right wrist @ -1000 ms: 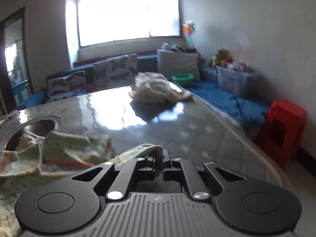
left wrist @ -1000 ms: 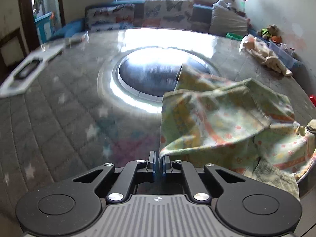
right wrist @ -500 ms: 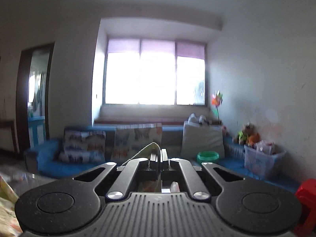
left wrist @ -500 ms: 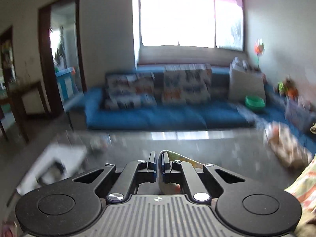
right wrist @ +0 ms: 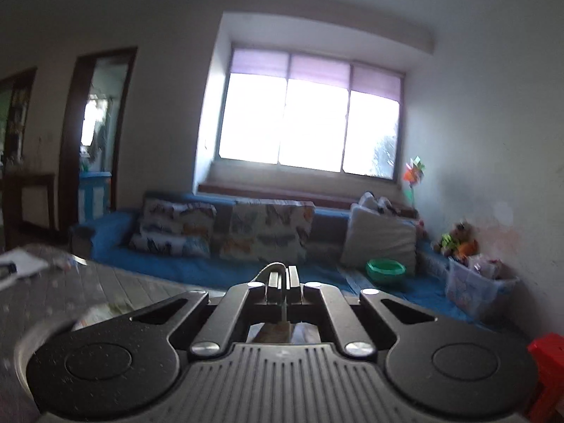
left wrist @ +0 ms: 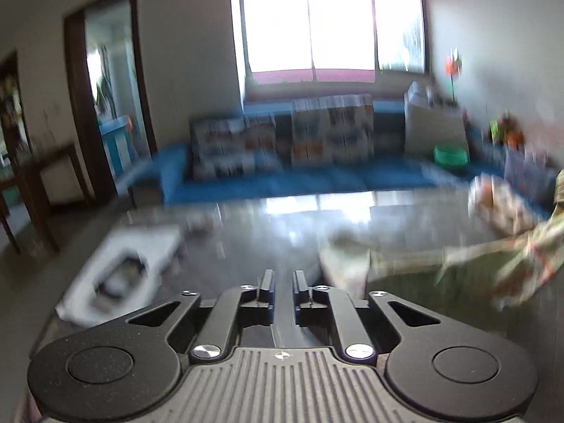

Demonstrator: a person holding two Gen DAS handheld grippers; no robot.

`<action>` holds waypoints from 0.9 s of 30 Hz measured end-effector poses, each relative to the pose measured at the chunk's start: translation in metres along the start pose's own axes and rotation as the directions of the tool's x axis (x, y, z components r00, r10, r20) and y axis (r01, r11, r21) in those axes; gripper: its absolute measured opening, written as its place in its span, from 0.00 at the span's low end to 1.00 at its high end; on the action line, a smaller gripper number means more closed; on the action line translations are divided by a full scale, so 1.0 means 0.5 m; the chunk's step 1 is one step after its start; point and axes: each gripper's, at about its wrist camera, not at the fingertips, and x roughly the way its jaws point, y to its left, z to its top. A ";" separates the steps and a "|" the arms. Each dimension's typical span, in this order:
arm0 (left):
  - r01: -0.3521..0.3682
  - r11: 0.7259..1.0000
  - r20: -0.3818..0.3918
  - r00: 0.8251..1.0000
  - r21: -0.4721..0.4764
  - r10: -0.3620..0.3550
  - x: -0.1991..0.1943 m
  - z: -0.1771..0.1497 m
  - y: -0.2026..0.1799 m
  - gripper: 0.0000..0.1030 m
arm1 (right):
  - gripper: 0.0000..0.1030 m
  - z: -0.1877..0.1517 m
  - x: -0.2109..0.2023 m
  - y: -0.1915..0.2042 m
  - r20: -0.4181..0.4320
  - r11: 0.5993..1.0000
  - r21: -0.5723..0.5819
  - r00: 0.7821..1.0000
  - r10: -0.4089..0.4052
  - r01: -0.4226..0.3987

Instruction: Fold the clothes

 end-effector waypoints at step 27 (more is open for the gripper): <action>0.012 0.999 -0.200 0.980 0.044 -0.003 0.347 -0.054 -0.173 0.63 | 0.64 -0.317 -0.098 -0.153 -0.526 0.987 0.056 0.845 -0.097 0.148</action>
